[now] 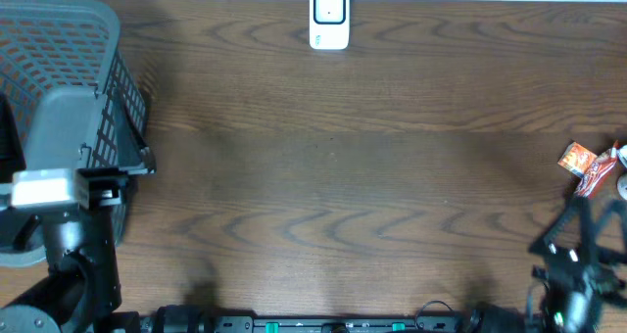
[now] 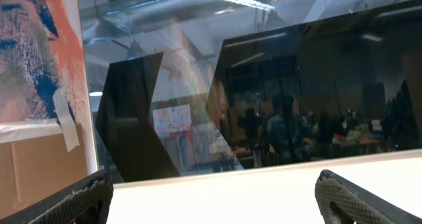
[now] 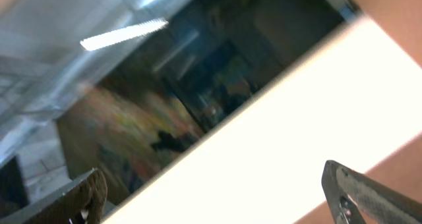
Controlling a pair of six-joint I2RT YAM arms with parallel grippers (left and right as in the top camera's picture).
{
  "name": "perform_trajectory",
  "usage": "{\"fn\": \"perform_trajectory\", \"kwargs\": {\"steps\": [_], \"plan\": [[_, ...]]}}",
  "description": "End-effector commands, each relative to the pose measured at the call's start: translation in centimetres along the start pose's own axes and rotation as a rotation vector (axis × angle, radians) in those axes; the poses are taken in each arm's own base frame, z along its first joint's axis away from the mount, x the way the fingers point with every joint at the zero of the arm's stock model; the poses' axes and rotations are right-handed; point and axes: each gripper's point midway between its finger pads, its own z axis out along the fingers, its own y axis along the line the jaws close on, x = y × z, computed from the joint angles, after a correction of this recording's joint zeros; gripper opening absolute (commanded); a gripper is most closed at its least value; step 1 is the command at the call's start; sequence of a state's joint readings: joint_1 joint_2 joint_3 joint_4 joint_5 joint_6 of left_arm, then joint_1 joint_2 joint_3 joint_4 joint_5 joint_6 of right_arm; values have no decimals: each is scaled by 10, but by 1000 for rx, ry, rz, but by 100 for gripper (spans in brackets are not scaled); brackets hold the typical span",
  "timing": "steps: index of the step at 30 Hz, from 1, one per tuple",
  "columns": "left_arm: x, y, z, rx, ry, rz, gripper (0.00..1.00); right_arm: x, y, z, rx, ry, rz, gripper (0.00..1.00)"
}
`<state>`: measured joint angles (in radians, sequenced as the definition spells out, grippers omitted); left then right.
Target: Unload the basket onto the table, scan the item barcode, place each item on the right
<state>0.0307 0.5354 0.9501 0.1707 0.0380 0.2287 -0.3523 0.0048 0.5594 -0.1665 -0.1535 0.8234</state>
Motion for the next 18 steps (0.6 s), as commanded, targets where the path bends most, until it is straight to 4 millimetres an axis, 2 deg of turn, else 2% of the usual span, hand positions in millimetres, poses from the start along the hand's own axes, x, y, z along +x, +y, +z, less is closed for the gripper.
{"fn": "perform_trajectory", "kwargs": {"steps": [1, 7, 12, 18], "plan": [[-14, 4, -8, -16, -42, -2, 98, 36, -33, 9, 49, 84, 75, 99], [-25, 6, -18, -21, -73, -2, 98, 78, -83, 16, 115, 123, 156, 99], [-25, 6, -19, -21, -70, -2, 98, 120, -128, 11, 204, 190, 175, 99], [-25, 6, -19, -21, -68, -2, 98, 148, -157, 3, 263, 238, 186, 99]]}}
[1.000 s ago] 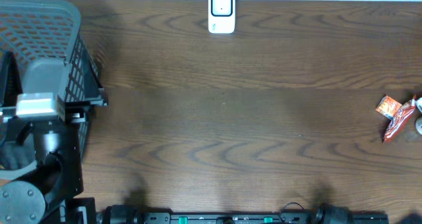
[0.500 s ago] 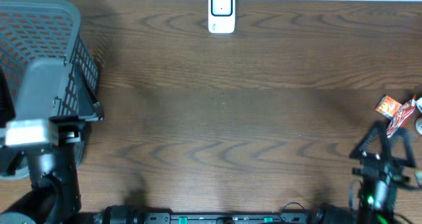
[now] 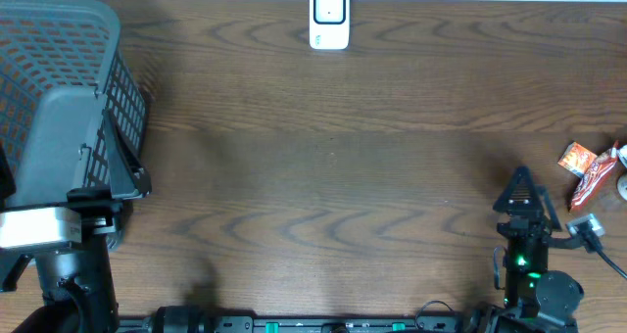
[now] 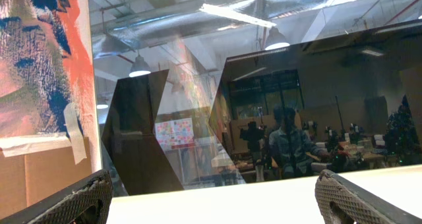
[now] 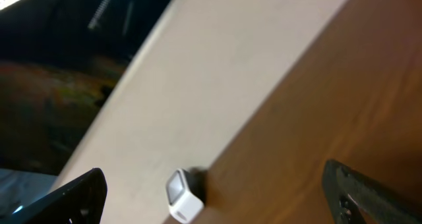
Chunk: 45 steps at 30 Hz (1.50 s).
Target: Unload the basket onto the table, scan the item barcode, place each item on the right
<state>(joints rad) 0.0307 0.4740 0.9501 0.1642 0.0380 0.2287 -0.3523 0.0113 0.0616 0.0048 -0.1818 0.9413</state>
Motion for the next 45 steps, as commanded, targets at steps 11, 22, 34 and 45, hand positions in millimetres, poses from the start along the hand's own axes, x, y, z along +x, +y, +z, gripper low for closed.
{"fn": "perform_trajectory", "kwargs": {"steps": [11, 22, 34, 45], "plan": [[-3, 2, -2, -11, -6, -1, 98, 22, -38, 1, 108, 64, -121, 99], [5, 1, -2, -5, 27, 0, 98, 26, -36, 1, 98, 76, -121, 99], [5, 1, -2, -5, 26, 0, 98, 90, 12, -7, -115, 325, -123, 99], [8, 0, 0, -3, 33, -1, 98, 91, 13, -8, -119, 331, -123, 99]]}}
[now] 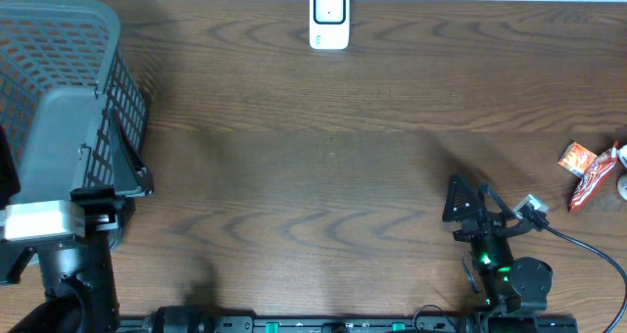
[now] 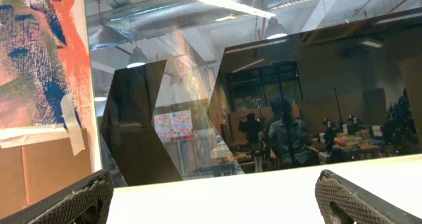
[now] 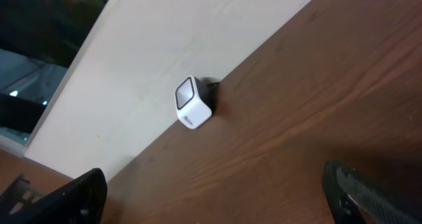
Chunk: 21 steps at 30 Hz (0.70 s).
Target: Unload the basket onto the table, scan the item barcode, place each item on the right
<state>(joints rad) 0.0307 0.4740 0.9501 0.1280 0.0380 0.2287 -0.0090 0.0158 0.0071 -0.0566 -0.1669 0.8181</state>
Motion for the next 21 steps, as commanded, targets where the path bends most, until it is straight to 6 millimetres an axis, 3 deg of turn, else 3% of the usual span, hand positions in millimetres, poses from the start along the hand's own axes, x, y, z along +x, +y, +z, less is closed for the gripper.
{"fn": "perform_trajectory", "kwargs": {"steps": [1, 6, 10, 12, 14, 21], "plan": [[2, 1, 1, -7, 7, -1, 98, 2, -1, 0, 2, 4, -19, 99], [31, -4, 0, 12, 126, 1, 98, 1, -1, 0, 3, 4, -19, 99], [60, -19, -6, 91, 245, -28, 98, 1, -1, 0, 3, 4, -19, 99], [83, -14, -12, 56, 344, -12, 98, 2, -1, 0, 2, 4, -19, 99], [92, -15, -15, 63, 382, -1, 98, 1, -1, 0, 3, 4, -19, 99], [158, -47, -10, 205, 587, -46, 98, 1, -1, 0, 3, 4, -19, 99]]}}
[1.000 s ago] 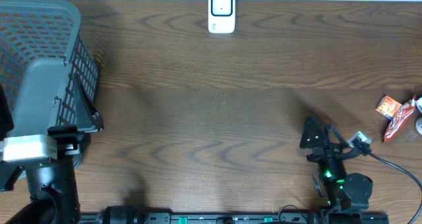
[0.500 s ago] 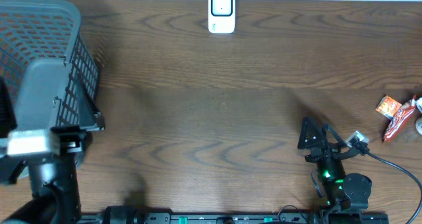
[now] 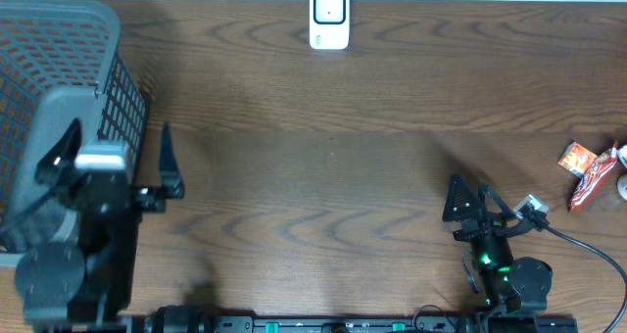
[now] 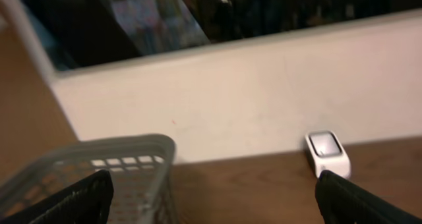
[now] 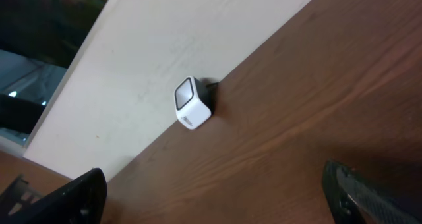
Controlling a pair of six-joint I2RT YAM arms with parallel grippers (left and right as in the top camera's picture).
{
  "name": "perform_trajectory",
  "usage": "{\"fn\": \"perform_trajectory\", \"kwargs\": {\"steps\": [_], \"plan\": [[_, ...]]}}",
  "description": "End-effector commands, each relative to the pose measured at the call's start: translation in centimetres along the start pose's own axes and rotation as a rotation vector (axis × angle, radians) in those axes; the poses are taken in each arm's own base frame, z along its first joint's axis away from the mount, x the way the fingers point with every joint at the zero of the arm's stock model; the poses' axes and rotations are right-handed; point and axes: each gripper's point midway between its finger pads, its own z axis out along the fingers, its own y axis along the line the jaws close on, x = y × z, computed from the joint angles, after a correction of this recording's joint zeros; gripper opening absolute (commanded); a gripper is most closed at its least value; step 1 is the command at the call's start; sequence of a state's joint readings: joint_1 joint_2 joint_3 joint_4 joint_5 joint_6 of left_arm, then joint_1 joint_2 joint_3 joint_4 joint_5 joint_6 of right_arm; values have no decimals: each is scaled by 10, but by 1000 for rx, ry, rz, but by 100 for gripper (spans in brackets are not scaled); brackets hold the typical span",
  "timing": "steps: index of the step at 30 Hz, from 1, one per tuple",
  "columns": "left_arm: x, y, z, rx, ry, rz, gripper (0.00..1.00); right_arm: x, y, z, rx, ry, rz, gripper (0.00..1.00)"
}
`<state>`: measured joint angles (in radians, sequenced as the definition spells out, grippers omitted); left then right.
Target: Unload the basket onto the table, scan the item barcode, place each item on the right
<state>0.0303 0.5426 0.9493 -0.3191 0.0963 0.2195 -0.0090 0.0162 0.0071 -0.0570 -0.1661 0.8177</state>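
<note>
The white barcode scanner stands at the table's far edge against the wall, also seen from the left wrist and the right wrist. Red snack packets lie at the right edge of the table. My left gripper is open by the basket's right side, holding nothing. My right gripper is open near the front right, well left of the packets, with bare wood between its fingers.
A grey mesh basket fills the back left corner, its rim showing in the left wrist view. A cable runs from the right arm toward the table's right edge. The wall rises right behind the scanner.
My left gripper has tipped down and come forward beside the basket; its camera now shows the table, basket and scanner instead of the room. The right arm has not moved.
At first both wrist cameras pointed up at the room, and my right gripper was at the far right by the packets. It then stood further left, tilted toward the table, with the scanner in view. Both grippers stayed open and empty throughout; lastly the left one tipped down.
</note>
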Motion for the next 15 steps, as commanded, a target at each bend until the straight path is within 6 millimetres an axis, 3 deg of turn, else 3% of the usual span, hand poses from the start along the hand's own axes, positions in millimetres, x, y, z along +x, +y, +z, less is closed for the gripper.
{"fn": "perform_trajectory", "kwargs": {"steps": [1, 6, 11, 15], "plan": [[37, -17, 30, 83, 124, -20, 98, 1, 0, 0, 1, 4, -19, 99], [53, -37, 36, 151, 146, -17, 98, 1, 0, 0, 1, 4, -19, 99], [49, -41, 12, 138, -62, -12, 98, 1, 0, 0, 1, 4, -19, 99], [78, -32, -5, 73, -156, -11, 98, 1, 0, 0, 1, 4, -19, 99]]}}
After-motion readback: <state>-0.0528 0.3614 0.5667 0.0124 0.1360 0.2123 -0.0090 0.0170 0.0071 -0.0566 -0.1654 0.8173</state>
